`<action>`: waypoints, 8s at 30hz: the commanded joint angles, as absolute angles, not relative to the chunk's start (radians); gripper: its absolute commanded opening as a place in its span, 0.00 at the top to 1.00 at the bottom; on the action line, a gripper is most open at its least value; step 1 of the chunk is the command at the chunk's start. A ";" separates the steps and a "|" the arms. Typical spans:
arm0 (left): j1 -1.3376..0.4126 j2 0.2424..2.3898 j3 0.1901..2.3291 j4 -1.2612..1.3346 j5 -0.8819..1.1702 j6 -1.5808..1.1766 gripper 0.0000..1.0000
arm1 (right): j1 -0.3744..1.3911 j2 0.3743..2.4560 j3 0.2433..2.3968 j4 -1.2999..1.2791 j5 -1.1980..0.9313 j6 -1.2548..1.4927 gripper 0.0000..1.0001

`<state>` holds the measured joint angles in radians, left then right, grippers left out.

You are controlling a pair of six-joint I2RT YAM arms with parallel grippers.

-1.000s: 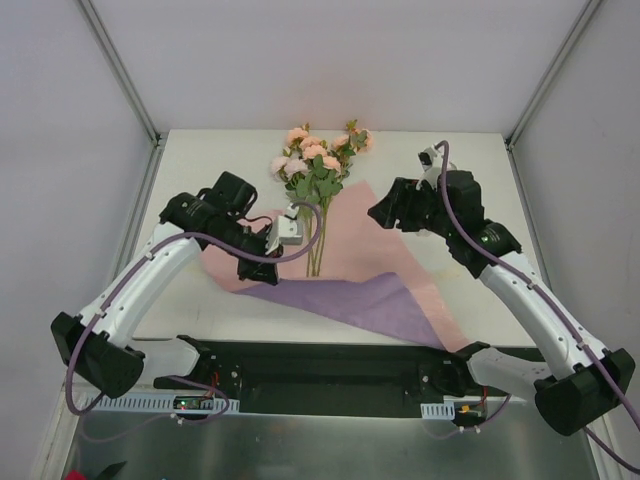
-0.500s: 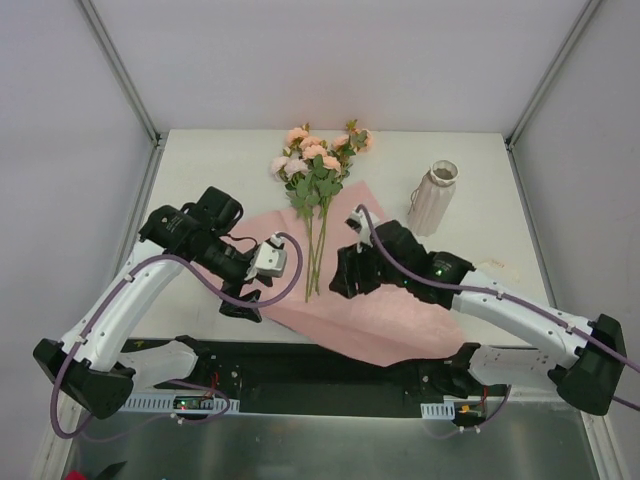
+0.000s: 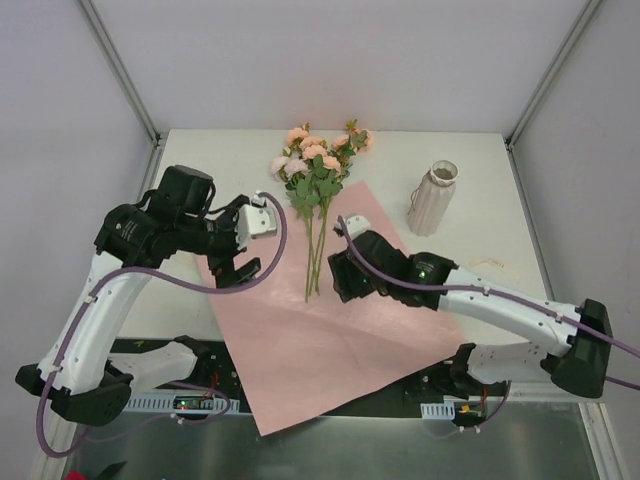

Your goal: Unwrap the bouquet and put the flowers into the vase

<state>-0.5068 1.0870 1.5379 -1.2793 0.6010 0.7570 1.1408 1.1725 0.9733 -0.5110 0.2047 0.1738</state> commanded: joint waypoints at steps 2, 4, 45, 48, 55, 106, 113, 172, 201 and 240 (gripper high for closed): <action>-0.325 1.181 1.499 -1.100 0.432 0.511 0.04 | 0.988 1.386 1.236 -0.564 0.347 0.091 0.39; -0.227 1.248 1.493 -1.092 0.489 0.460 0.02 | 0.928 1.477 1.357 -0.568 0.321 0.063 0.39; -0.095 1.450 1.100 -0.879 0.253 0.422 0.11 | 0.669 2.195 1.795 -0.486 0.133 0.044 0.87; -0.095 1.440 1.101 -0.877 0.245 0.423 0.11 | 0.667 2.169 1.772 -0.460 0.140 0.055 0.99; -0.095 1.419 1.097 -0.874 0.236 0.433 0.11 | 0.675 2.065 1.631 -0.388 0.205 0.068 0.99; -0.092 1.424 1.103 -0.859 0.198 0.476 0.10 | 0.621 2.235 1.784 -0.534 0.126 -0.064 0.54; -0.091 1.417 1.104 -0.864 0.193 0.477 0.10 | 0.609 2.232 1.770 -0.500 0.115 -0.015 0.84; -0.029 1.252 1.169 -0.900 0.314 0.405 0.04 | 0.285 1.215 1.267 0.678 0.454 -0.598 0.99; -0.020 1.269 1.173 -0.899 0.281 0.407 0.02 | 0.255 1.164 1.163 0.434 0.293 -0.410 0.47; -0.006 1.200 1.172 -0.785 0.159 0.342 0.01 | 0.802 1.970 1.739 -0.503 0.107 -0.344 0.57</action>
